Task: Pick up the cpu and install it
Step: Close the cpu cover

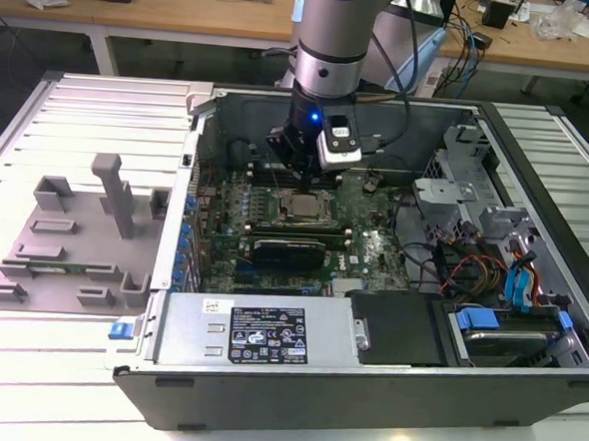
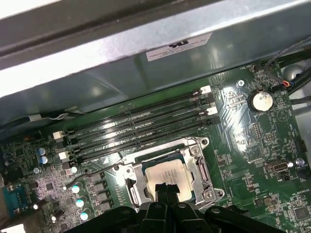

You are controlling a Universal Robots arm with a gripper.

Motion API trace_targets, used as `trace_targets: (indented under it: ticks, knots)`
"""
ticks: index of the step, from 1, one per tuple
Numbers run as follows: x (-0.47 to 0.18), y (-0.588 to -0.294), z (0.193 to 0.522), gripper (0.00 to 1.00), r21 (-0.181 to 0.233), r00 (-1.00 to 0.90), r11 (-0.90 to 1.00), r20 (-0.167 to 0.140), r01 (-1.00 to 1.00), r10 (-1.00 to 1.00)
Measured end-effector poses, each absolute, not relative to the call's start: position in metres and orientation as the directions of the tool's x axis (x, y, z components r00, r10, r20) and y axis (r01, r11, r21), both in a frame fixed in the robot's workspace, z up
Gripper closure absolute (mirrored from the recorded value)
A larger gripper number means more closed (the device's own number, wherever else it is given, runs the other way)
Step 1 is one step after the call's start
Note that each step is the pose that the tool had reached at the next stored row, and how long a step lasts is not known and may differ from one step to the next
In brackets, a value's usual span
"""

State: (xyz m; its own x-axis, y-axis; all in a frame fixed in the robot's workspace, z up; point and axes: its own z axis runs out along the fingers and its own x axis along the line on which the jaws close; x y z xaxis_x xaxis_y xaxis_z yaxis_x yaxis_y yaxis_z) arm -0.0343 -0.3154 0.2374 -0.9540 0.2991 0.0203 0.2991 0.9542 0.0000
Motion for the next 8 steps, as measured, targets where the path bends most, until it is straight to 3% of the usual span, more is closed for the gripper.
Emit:
trace_targets:
  ticks: [8]
  knots:
    - [-0.0343, -0.3154, 0.2374, 0.89, 0.000, -0.954, 0.954, 0.020, 0.298, 0.298]
